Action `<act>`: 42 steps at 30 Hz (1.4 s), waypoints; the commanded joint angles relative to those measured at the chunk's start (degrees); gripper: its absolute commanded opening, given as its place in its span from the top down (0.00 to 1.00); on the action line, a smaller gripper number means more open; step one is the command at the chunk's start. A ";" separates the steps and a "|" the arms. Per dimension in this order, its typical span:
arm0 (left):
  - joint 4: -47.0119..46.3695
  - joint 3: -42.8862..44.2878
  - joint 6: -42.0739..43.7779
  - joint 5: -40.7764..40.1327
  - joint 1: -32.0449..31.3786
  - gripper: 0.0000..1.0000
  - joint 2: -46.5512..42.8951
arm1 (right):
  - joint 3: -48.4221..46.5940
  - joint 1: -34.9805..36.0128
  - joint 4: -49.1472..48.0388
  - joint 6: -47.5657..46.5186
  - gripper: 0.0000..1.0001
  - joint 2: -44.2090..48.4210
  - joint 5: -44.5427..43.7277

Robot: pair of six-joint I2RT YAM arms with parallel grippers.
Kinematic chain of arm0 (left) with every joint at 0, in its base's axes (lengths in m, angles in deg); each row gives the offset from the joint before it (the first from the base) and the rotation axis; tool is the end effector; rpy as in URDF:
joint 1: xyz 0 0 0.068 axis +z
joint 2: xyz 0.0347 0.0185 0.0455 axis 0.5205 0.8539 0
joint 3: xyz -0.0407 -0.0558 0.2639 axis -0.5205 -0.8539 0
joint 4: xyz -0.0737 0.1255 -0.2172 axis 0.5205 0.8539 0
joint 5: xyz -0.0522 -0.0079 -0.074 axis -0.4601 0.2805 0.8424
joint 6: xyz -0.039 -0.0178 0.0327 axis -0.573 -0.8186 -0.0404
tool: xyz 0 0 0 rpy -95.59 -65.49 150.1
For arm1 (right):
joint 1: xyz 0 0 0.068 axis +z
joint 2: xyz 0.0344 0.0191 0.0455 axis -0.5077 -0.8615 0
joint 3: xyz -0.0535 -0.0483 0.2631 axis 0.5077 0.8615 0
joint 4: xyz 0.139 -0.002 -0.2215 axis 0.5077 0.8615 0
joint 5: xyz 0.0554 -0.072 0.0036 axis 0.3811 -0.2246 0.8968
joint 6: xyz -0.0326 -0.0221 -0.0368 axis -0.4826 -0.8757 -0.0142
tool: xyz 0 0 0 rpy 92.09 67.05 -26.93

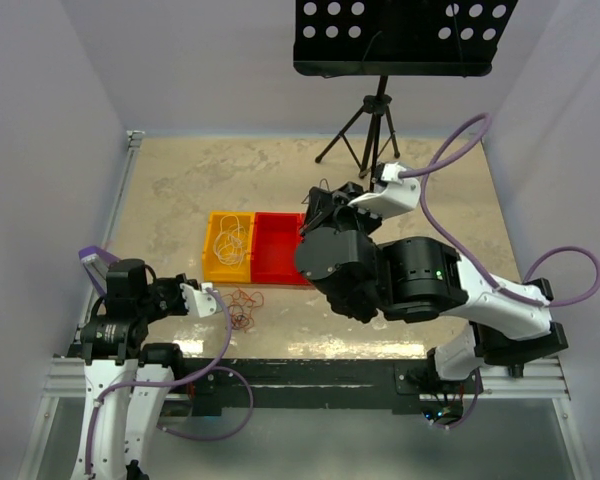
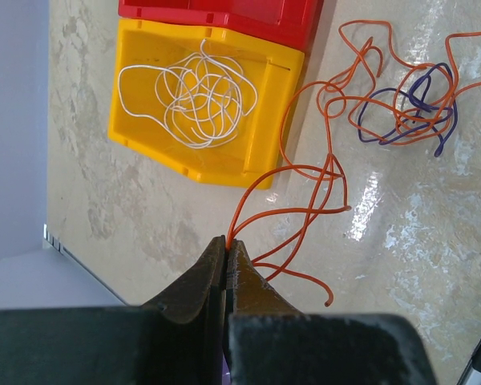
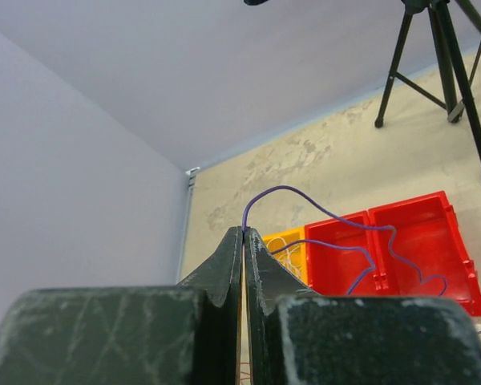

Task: Untangle the cables

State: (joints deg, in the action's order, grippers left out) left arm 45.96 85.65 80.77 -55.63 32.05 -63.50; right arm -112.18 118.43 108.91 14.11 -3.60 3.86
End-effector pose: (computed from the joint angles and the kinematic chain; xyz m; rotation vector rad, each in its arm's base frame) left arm 0.0781 -0.0170 0.2738 1.4983 1.6378 0.0811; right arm 0.0446 0.2543 0.5278 0.4772 1.5709 0.5351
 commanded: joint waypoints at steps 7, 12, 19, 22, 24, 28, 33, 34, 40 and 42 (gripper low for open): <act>-0.14 1.94 -0.22 2.37 -0.16 1.00 0.41 | -13.85 -8.19 -0.33 2.46 1.00 -3.00 -18.81; 0.39 1.41 0.04 1.67 -0.16 1.00 0.23 | -21.10 -9.70 0.37 6.12 1.00 -3.28 -18.54; 0.74 1.14 0.66 2.19 -0.16 1.00 0.14 | -3.35 -3.82 0.20 27.40 1.00 10.25 -18.72; 1.00 0.71 1.45 1.84 -0.16 1.00 0.32 | 0.87 1.19 0.11 33.82 1.00 12.72 -18.72; 1.09 0.53 1.63 1.67 -0.16 1.00 0.06 | 2.10 4.09 0.20 36.11 1.00 13.51 -18.72; 1.62 0.27 1.89 0.96 -0.16 1.00 0.06 | 0.62 9.62 0.28 36.73 1.00 14.65 -18.72; 2.15 -0.17 2.24 1.05 -0.16 1.00 -0.03 | 0.09 22.42 0.46 36.29 1.00 16.50 -18.72; 2.67 -0.17 2.50 1.05 -0.16 1.00 -0.03 | 0.18 26.21 0.29 36.55 1.00 17.29 -18.72; 3.64 -1.49 4.09 0.08 -0.16 1.00 0.06 | 1.75 38.64 0.55 42.24 1.00 19.40 -18.63; 4.17 -1.23 4.35 0.43 -0.16 1.00 -0.03 | 5.95 38.82 0.03 49.77 1.00 21.59 -18.80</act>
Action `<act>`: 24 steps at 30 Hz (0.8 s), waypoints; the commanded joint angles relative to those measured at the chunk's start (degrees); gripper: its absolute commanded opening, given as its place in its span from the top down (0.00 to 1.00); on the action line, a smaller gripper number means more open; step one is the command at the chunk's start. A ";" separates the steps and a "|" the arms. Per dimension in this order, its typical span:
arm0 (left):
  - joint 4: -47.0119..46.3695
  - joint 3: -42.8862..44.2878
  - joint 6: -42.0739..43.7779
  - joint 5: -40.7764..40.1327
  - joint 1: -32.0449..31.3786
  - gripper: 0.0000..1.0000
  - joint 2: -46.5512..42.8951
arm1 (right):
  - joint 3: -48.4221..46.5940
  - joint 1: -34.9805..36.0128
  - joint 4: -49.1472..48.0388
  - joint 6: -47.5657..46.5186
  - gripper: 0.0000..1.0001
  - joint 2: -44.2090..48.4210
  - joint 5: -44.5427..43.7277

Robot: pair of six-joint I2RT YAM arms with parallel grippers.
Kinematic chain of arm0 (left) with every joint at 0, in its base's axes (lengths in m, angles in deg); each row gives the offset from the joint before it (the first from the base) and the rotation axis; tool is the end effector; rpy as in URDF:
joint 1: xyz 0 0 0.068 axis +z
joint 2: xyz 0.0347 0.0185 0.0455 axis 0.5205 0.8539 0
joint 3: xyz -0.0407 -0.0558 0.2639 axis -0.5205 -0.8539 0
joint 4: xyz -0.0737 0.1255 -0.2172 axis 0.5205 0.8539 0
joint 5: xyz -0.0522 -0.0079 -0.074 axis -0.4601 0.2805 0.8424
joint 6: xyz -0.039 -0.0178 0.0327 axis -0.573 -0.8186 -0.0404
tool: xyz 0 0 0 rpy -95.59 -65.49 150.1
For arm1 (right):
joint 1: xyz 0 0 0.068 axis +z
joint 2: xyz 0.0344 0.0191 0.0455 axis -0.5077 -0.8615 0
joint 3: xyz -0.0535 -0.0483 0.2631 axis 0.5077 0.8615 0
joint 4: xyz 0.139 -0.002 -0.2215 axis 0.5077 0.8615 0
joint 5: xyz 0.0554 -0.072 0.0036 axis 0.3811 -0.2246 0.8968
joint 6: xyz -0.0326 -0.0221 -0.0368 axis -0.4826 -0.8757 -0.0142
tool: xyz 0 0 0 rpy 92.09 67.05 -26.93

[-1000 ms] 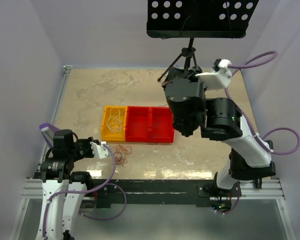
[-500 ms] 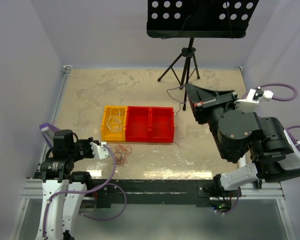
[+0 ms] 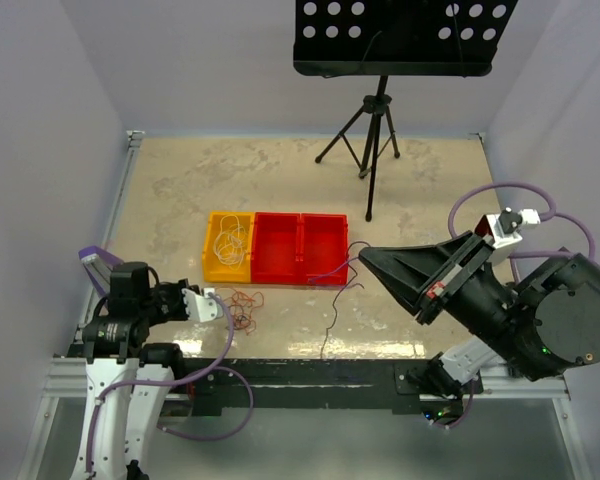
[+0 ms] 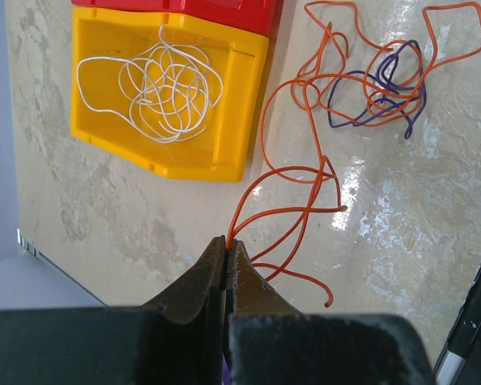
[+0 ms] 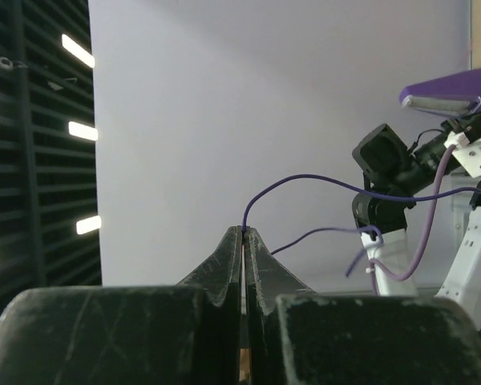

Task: Untangle the cables

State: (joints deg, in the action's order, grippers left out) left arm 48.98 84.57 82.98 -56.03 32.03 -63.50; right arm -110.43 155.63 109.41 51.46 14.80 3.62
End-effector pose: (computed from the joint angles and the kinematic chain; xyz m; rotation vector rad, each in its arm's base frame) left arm 0.0750 -0.0169 0.2644 1.5490 1.6695 0.0539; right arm -0.0397 0.1179 0.5748 0.7995 1.7241 1.6982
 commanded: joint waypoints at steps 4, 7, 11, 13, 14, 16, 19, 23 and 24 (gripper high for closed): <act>0.80 -0.59 1.71 1.44 -0.14 1.00 -0.21 | 4.60 -8.89 -1.19 15.73 1.00 2.42 -18.74; 1.76 0.10 1.62 2.14 -0.14 1.00 -0.12 | -4.52 -17.70 -1.01 12.05 1.00 -4.25 -18.65; 2.73 1.16 2.32 0.57 -0.14 1.00 -0.12 | -18.33 -25.69 -1.01 5.80 1.00 -12.43 -18.65; 3.09 1.34 2.67 -0.05 -1.55 1.00 -0.03 | -20.02 -28.51 -1.01 7.28 1.00 -13.94 -18.65; 3.35 1.43 2.67 -0.05 -1.63 1.00 -0.03 | -19.77 -30.09 -1.10 9.46 1.00 -13.94 -18.65; 3.88 1.60 3.02 0.04 -1.63 1.00 0.06 | -19.15 -32.04 -1.53 14.48 1.00 -13.85 -18.65; 4.05 1.78 3.37 -0.14 -1.72 1.00 0.14 | -22.57 -33.28 -1.01 14.76 1.00 -15.35 -18.65; 5.02 1.16 3.81 -1.54 -1.81 1.00 0.49 | -23.09 -29.17 -0.48 15.04 1.00 -16.22 -18.39; 5.19 0.81 4.25 -1.81 -1.90 1.00 0.50 | -24.58 -27.49 -0.48 13.02 1.00 -16.75 -18.39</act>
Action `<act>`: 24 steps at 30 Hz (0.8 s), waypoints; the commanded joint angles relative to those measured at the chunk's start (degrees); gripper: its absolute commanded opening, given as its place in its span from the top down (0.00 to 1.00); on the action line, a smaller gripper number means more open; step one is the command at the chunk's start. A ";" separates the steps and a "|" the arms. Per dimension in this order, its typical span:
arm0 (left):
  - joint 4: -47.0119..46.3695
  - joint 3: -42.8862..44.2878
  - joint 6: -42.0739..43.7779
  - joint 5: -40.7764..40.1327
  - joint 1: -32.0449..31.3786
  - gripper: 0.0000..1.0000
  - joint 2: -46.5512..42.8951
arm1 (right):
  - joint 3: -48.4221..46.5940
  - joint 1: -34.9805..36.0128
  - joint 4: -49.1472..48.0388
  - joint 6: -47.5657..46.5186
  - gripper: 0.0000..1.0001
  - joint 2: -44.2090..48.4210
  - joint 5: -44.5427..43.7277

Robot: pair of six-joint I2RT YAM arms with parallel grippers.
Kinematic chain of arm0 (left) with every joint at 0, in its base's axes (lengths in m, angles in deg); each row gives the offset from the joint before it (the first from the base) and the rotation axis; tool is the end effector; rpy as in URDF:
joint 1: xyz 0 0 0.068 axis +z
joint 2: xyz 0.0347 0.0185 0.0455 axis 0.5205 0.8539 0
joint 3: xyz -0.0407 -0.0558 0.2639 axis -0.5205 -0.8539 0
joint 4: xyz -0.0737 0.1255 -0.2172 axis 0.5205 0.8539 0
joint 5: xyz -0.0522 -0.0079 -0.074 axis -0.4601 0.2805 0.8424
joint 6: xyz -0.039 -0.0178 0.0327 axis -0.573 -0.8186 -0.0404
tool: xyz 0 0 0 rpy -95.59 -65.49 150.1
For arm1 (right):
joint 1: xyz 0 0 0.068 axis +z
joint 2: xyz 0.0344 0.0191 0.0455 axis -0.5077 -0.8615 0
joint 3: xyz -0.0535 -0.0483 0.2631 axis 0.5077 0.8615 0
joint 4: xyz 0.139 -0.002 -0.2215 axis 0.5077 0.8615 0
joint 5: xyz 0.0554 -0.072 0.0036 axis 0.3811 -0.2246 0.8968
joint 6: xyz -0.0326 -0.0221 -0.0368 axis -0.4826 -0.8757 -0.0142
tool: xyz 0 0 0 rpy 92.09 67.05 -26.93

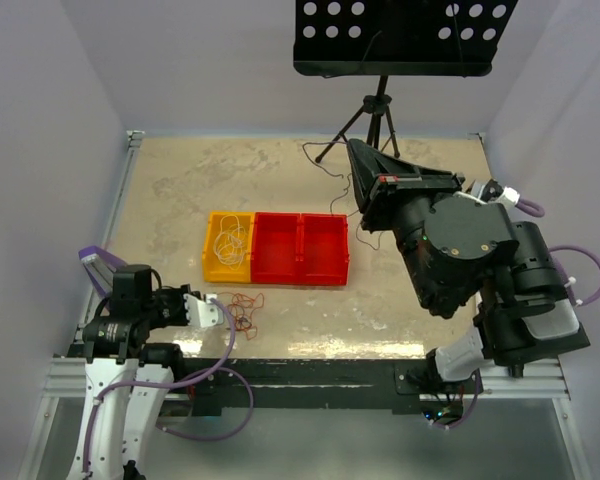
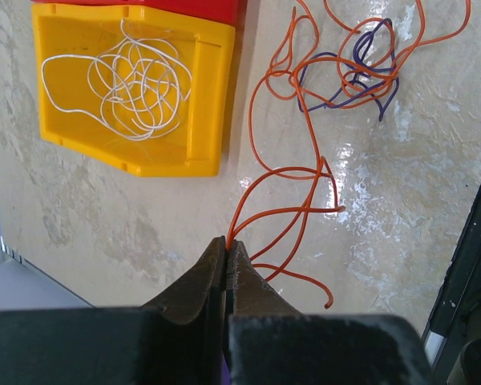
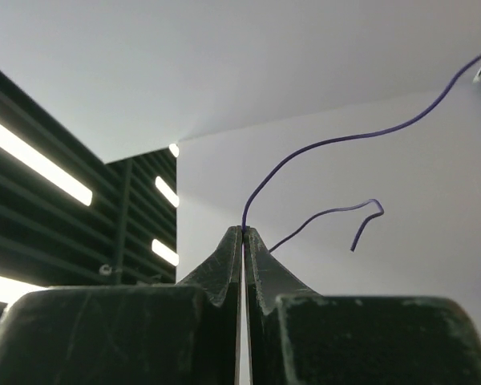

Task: Untangle the cables

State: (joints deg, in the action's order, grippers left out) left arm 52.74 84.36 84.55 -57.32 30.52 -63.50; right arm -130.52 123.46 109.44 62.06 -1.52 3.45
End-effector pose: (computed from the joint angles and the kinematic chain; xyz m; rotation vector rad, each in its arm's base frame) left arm 0.0696 -0.0181 0.2586 1.6133 1.6957 0.0222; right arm 0.0261 0.1798 0.6014 1.3469 1.2050 1.4892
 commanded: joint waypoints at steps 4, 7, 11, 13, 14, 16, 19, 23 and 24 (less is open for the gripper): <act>1.17 0.15 2.94 -0.08 -0.21 1.00 0.41 | 2.50 10.05 -0.42 2.05 1.00 3.69 -18.21; 1.17 -0.03 3.03 1.15 -0.30 1.00 0.23 | 8.30 12.17 -0.59 -0.22 1.00 7.13 -18.30; 1.00 0.59 3.03 1.68 -0.30 1.00 0.14 | 9.47 12.35 -0.77 -11.36 1.00 6.61 -18.30; 0.91 0.76 3.03 1.68 -0.30 1.00 0.23 | 9.64 11.56 -1.03 -16.74 1.00 5.90 -18.39; 0.65 0.77 2.94 1.68 -0.21 1.00 0.15 | 9.81 11.12 -1.03 -18.50 1.00 5.64 -18.39; 0.38 0.68 2.85 2.03 -0.39 1.00 -0.12 | 10.16 9.28 -1.03 -22.36 1.00 4.85 -18.39; 0.03 0.33 2.77 2.56 -0.21 1.00 -1.08 | 11.04 5.15 -0.86 -24.23 1.00 3.62 -18.39; -0.15 -0.46 2.77 2.29 -0.21 1.00 -2.05 | 11.05 -0.21 -0.94 -25.11 1.00 0.73 -18.39; -0.23 -0.64 2.68 2.21 -0.30 1.00 -2.14 | 10.52 -1.18 -0.86 -25.11 1.00 -0.59 -18.39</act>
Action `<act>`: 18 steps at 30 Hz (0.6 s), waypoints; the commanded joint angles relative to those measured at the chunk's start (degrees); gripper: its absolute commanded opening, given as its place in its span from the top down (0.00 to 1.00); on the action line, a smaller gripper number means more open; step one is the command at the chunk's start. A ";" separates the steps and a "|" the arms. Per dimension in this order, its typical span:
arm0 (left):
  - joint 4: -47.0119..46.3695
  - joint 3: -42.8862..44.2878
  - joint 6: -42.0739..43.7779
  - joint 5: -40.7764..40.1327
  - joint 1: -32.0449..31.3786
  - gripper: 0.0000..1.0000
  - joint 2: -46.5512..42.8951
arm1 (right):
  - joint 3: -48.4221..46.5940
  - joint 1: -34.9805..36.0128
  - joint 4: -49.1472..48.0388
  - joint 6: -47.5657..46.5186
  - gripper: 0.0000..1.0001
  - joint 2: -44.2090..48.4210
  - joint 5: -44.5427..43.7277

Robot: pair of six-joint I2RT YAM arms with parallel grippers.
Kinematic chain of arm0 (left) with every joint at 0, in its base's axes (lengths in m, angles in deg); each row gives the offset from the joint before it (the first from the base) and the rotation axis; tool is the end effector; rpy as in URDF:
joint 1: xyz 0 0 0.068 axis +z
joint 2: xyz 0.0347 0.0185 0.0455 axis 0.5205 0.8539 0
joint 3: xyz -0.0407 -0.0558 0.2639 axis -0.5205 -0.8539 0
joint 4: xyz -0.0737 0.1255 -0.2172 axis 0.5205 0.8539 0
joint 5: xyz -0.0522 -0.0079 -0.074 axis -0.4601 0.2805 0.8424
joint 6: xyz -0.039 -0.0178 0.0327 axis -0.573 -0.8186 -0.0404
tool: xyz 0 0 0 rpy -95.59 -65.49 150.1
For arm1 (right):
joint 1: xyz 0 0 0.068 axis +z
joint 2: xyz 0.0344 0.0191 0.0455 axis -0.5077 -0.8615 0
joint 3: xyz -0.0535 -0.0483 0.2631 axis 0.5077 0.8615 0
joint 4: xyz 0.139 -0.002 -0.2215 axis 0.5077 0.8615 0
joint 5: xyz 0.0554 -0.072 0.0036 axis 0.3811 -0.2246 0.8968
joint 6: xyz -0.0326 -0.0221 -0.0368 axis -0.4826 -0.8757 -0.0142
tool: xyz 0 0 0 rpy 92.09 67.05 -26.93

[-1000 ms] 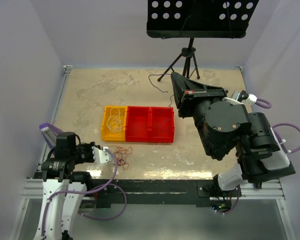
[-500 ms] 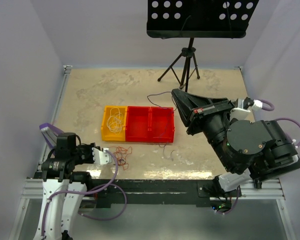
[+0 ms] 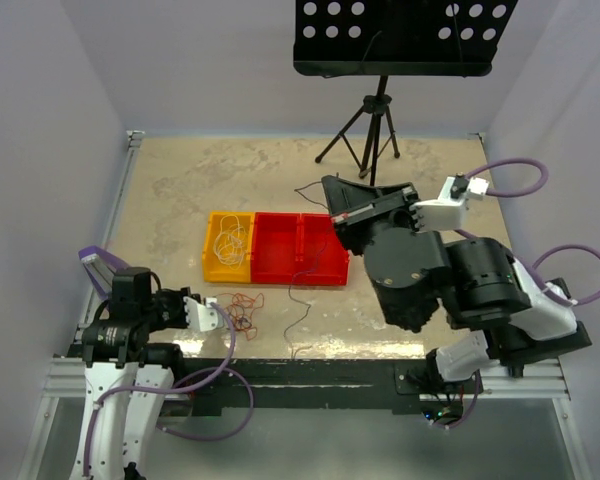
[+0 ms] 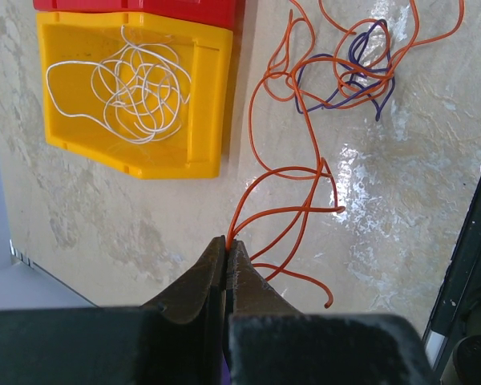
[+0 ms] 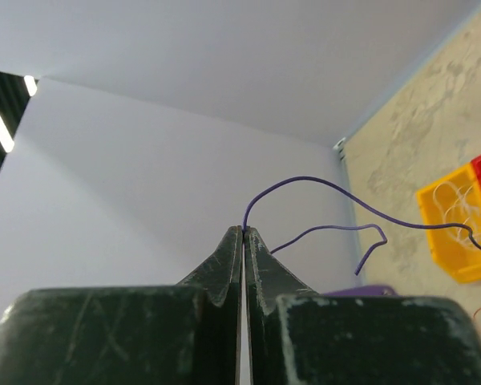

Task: Untangle the cables

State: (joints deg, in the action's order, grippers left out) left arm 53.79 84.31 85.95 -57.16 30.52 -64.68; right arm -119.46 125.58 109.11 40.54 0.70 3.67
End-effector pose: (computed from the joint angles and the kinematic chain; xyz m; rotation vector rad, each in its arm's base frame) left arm 0.0651 -0.0181 0.2582 1.6334 1.6731 0.0327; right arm 0.0175 0.2031 0.5718 0.9140 1.4574 1.1331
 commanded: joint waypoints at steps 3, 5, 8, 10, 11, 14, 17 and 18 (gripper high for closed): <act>-1.81 -0.95 1.11 1.70 -0.21 1.00 -1.05 | -4.40 -6.81 -0.35 -4.98 1.00 -8.26 -18.52; -2.25 -1.30 1.10 1.52 -0.21 1.00 -1.13 | -7.47 -8.84 -0.35 -5.51 1.00 -11.60 -18.52; -2.78 -1.56 1.10 1.26 -0.21 1.00 -1.14 | -11.78 -11.91 -0.26 -6.13 1.00 -15.83 -18.61; -3.04 -1.74 0.93 1.17 -0.21 1.00 -1.14 | -12.23 -13.94 -0.18 -4.99 1.00 -16.63 -18.52; -2.95 -1.83 0.84 1.17 -0.21 1.00 -1.22 | -11.71 -15.07 -0.09 -4.03 1.00 -16.46 -18.52; -3.04 -2.27 0.75 0.82 -0.21 1.00 -1.22 | -10.22 -18.07 -0.09 -2.44 1.00 -15.58 -18.52; -3.39 -2.62 0.49 0.65 -0.30 1.00 -1.22 | -8.02 -20.00 0.00 -1.04 1.00 -14.70 -18.43; -3.39 -2.71 0.40 0.56 -0.21 1.00 -1.31 | -6.88 -20.44 0.00 -0.51 1.00 -14.44 -18.43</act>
State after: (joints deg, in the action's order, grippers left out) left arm 52.10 82.26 85.86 -57.42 30.52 -65.56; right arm -128.22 106.80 108.87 37.48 -17.39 4.06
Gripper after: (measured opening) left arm 0.028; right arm 0.010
